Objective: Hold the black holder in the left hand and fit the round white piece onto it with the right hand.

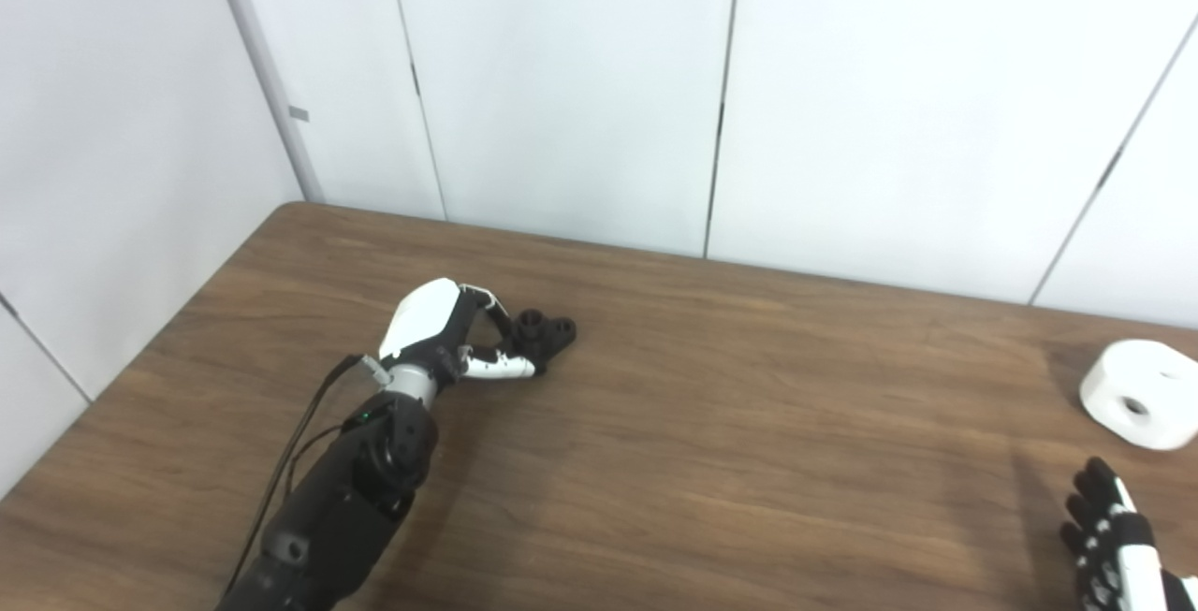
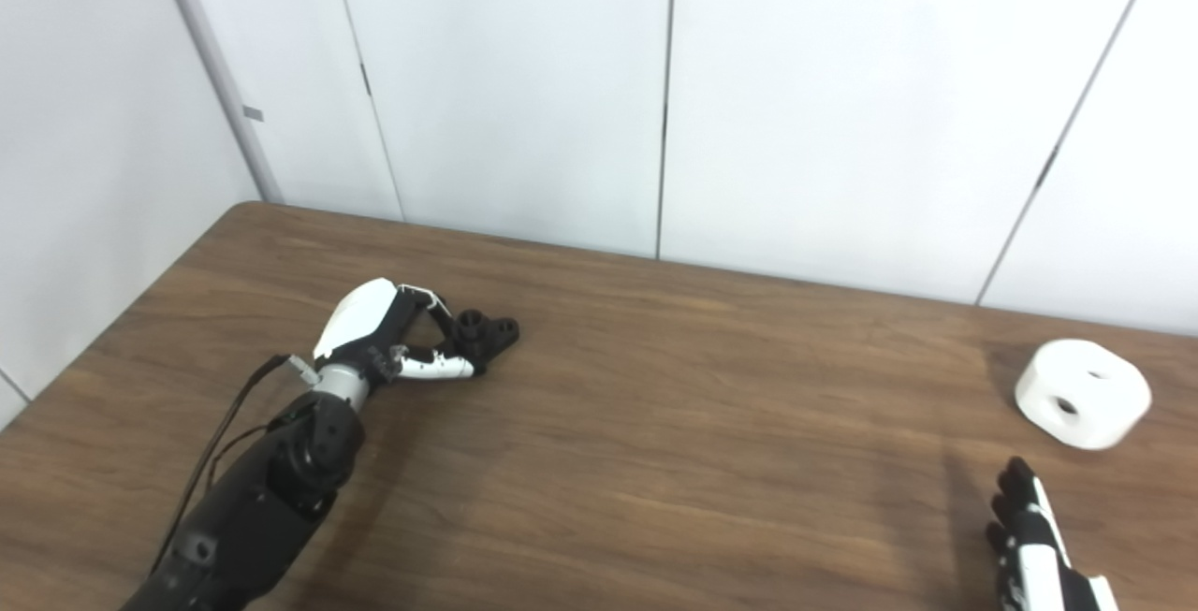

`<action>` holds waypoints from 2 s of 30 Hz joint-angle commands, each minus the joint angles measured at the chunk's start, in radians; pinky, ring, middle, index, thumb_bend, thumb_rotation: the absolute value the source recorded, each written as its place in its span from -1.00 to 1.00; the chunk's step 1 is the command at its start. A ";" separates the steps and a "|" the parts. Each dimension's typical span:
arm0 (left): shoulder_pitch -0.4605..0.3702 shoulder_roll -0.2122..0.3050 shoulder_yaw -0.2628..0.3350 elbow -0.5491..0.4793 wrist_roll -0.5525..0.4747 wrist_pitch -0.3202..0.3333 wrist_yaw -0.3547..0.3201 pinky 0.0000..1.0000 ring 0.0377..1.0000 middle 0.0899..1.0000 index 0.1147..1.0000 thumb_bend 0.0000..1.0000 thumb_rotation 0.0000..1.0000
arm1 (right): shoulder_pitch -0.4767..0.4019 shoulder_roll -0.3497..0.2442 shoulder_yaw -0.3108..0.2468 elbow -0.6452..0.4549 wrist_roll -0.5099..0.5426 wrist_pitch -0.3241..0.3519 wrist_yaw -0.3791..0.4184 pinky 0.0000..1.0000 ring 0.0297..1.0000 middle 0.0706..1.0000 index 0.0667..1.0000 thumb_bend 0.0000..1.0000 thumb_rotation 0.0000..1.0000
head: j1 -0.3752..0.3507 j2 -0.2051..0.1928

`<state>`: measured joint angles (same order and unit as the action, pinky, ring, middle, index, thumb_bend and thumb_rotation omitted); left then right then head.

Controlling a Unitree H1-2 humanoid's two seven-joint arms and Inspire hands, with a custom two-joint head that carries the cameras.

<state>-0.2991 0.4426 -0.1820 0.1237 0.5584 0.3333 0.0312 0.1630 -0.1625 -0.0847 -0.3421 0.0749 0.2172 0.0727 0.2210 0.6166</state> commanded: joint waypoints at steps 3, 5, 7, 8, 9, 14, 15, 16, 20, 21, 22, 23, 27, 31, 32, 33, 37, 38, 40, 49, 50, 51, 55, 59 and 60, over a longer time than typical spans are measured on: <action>0.014 0.007 -0.029 -0.115 0.060 -0.010 -0.016 0.97 0.77 0.55 -0.16 0.04 -0.91 | -0.019 0.009 0.006 0.002 -0.003 -0.027 -0.001 1.00 1.00 1.00 1.00 0.02 1.00 | -0.014 0.006; 0.033 0.002 -0.044 -0.155 0.085 -0.007 -0.027 0.99 0.77 0.54 -0.16 0.04 -0.91 | -0.020 0.013 0.009 0.007 -0.011 -0.032 -0.006 1.00 1.00 1.00 1.00 0.03 1.00 | -0.033 0.013; 0.050 -0.008 -0.051 -0.186 0.105 -0.006 -0.032 0.99 0.77 0.54 -0.16 0.04 -0.91 | -0.020 0.016 0.013 0.009 -0.021 -0.034 -0.009 1.00 1.00 1.00 1.00 0.06 1.00 | -0.041 0.016; 0.060 -0.013 -0.057 -0.201 0.115 -0.011 -0.034 0.98 0.77 0.54 -0.16 0.04 -0.91 | -0.019 0.018 0.015 0.010 -0.025 -0.036 -0.011 1.00 1.00 1.00 1.00 0.06 1.00 | -0.048 0.019; 0.069 -0.016 -0.063 -0.212 0.124 -0.020 -0.036 0.97 0.77 0.53 -0.16 0.04 -0.91 | -0.019 0.020 0.017 0.011 -0.026 -0.036 -0.011 1.00 1.00 1.00 1.00 0.07 1.00 | -0.054 0.020; 0.107 -0.038 -0.101 -0.262 0.169 -0.049 -0.040 0.94 0.77 0.53 -0.16 0.04 -0.91 | -0.022 0.032 0.029 0.007 -0.034 -0.028 -0.020 1.00 1.00 1.00 1.00 0.15 1.00 | -0.094 0.033; 0.114 -0.042 -0.108 -0.269 0.178 -0.059 -0.038 0.94 0.77 0.52 -0.16 0.04 -0.91 | -0.023 0.035 0.031 0.007 -0.034 -0.027 -0.023 1.00 1.00 0.99 1.00 0.16 1.00 | -0.099 0.035; 0.121 -0.046 -0.114 -0.277 0.185 -0.069 -0.037 0.92 0.76 0.52 -0.16 0.04 -0.91 | -0.024 0.039 0.034 0.005 -0.036 -0.024 -0.026 1.00 1.00 0.99 1.00 0.17 1.00 | -0.108 0.038; 0.152 -0.064 -0.143 -0.314 0.218 -0.107 -0.042 0.95 0.77 0.52 -0.16 0.04 -0.91 | -0.027 0.049 0.053 -0.012 -0.064 -0.011 -0.041 1.00 0.99 0.97 1.00 0.14 1.00 | -0.144 0.053; 0.159 -0.069 -0.148 -0.320 0.226 -0.113 -0.043 0.95 0.77 0.52 -0.16 0.04 -0.91 | -0.027 0.050 0.055 -0.016 -0.068 -0.007 -0.043 1.00 0.98 0.97 1.00 0.16 1.00 | -0.144 0.053; 0.165 -0.074 -0.152 -0.326 0.233 -0.119 -0.042 0.95 0.76 0.52 -0.16 0.04 -0.91 | -0.027 0.052 0.057 -0.021 -0.068 -0.002 -0.044 1.00 0.98 0.96 1.00 0.17 1.00 | -0.155 0.058; 0.172 -0.079 -0.157 -0.334 0.241 -0.125 -0.042 0.94 0.75 0.51 -0.16 0.04 -0.91 | -0.026 0.053 0.059 -0.027 -0.069 0.003 -0.045 1.00 0.98 0.97 1.00 0.17 1.00 | -0.168 0.064; 0.193 -0.096 -0.172 -0.364 0.265 -0.141 -0.066 0.94 0.75 0.51 -0.16 0.04 -0.91 | -0.024 0.054 0.060 -0.050 -0.072 0.023 -0.051 1.00 0.99 0.97 1.00 0.17 1.00 | -0.184 0.075; 0.213 -0.108 -0.184 -0.382 0.286 -0.161 -0.082 0.93 0.75 0.51 -0.16 0.04 -0.91 | -0.017 0.054 0.059 -0.080 -0.083 0.049 -0.058 1.00 0.98 0.96 1.00 0.18 1.00 | -0.212 0.084; 0.219 -0.111 -0.189 -0.384 0.293 -0.167 -0.083 0.92 0.74 0.51 -0.16 0.04 -0.91 | -0.015 0.053 0.057 -0.087 -0.087 0.054 -0.059 1.00 0.97 0.96 1.00 0.20 1.00 | -0.217 0.087; 0.224 -0.113 -0.191 -0.386 0.298 -0.171 -0.086 0.91 0.75 0.51 -0.16 0.04 -0.91 | -0.013 0.053 0.057 -0.092 -0.089 0.058 -0.060 1.00 0.96 0.95 1.00 0.21 1.00 | -0.222 0.088; 0.249 -0.124 -0.202 -0.397 0.317 -0.193 -0.089 0.91 0.74 0.51 -0.16 0.04 -0.91 | -0.004 0.053 0.051 -0.110 -0.096 0.068 -0.063 1.00 0.94 0.94 1.00 0.24 1.00 | -0.239 0.098; 0.257 -0.127 -0.204 -0.399 0.318 -0.199 -0.086 0.92 0.75 0.51 -0.16 0.04 -0.91 | -0.003 0.052 0.050 -0.115 -0.097 0.071 -0.062 1.00 0.94 0.94 1.00 0.26 1.00 | -0.240 0.099; 0.272 -0.133 -0.208 -0.403 0.320 -0.213 -0.082 0.92 0.74 0.49 -0.16 0.04 -0.91 | 0.000 0.048 0.047 -0.122 -0.098 0.077 -0.060 1.00 0.94 0.93 1.00 0.27 1.00 | -0.244 0.102; 0.326 -0.158 -0.217 -0.404 0.344 -0.261 -0.063 0.93 0.73 0.49 -0.16 0.04 -0.91 | 0.000 0.048 0.033 -0.148 -0.091 0.105 -0.058 1.00 0.93 0.92 0.99 0.26 1.00 | -0.265 0.123; 0.330 -0.162 -0.216 -0.405 0.346 -0.266 -0.061 0.93 0.73 0.49 -0.16 0.04 -0.91 | -0.001 0.047 0.032 -0.149 -0.091 0.105 -0.058 1.00 0.93 0.92 0.99 0.26 1.00 | -0.266 0.126; 0.334 -0.165 -0.216 -0.407 0.346 -0.269 -0.060 0.91 0.73 0.48 -0.16 0.04 -0.91 | -0.003 0.046 0.030 -0.149 -0.090 0.106 -0.057 1.00 0.93 0.92 0.98 0.25 1.00 | -0.267 0.128; 0.349 -0.179 -0.217 -0.408 0.345 -0.283 -0.047 0.92 0.72 0.48 -0.16 0.04 -0.91 | -0.009 0.043 0.024 -0.154 -0.093 0.120 -0.059 1.00 0.95 0.92 0.98 0.26 1.00 | -0.279 0.136; 0.357 -0.191 -0.217 -0.408 0.343 -0.294 -0.048 0.93 0.73 0.48 -0.16 0.04 -0.91 | -0.015 0.039 0.020 -0.161 -0.107 0.133 -0.063 1.00 0.94 0.91 0.97 0.26 1.00 | -0.294 0.144; 0.358 -0.193 -0.215 -0.407 0.342 -0.295 -0.050 0.93 0.73 0.49 -0.16 0.04 -0.91 | -0.016 0.038 0.019 -0.162 -0.111 0.134 -0.064 1.00 0.93 0.91 0.97 0.26 1.00 | -0.294 0.144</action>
<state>0.0566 0.2531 -0.3890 -0.2565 0.8938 0.0616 -0.0117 0.1611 -0.1234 -0.0586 -0.4612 -0.0281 0.3578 0.0161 -0.0721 0.7593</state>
